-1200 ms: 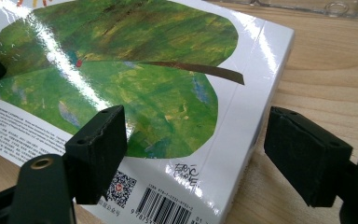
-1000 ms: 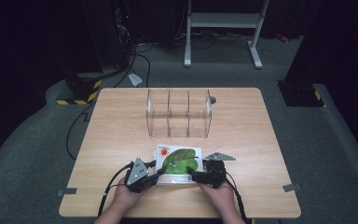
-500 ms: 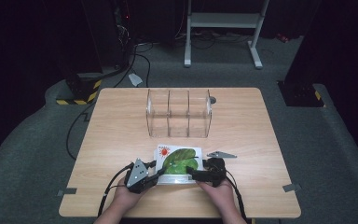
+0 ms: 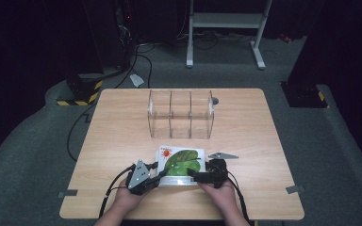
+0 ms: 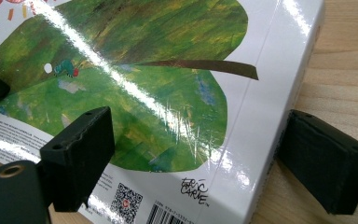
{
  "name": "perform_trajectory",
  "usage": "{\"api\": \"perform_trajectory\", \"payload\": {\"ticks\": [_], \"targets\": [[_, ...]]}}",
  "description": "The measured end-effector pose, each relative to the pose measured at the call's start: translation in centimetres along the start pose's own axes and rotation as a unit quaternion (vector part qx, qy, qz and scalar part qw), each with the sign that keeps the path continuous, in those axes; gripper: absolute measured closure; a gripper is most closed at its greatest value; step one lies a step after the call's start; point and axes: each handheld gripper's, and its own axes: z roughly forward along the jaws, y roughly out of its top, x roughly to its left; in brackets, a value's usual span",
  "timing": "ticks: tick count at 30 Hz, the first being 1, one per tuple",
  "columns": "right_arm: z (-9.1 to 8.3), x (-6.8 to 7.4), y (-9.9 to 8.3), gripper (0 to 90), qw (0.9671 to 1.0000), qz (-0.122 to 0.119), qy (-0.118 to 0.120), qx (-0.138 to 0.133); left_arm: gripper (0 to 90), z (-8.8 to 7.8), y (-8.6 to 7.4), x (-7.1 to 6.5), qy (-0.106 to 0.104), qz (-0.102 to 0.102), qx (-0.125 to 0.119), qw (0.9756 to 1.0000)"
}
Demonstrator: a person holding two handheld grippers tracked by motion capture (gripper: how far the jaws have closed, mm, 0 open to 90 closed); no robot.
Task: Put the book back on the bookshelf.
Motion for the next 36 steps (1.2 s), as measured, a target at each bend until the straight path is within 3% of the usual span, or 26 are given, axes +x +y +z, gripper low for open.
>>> {"api": "perform_trajectory", "payload": {"ticks": [16, 36], "targets": [[-1.0, 0.6, 0.0, 25.0, 0.9988, -0.018, -0.039, -0.023, 64.4, 0.4, -0.3, 0.2, 0.006, -0.02, 0.019, 0.9996], [-1.8, 1.3, -0.2, 29.9, 0.9948, -0.051, -0.07, -0.054, 64.7, 1.0, -0.4, 0.4, 0.029, -0.041, 0.025, 0.9984]]}}
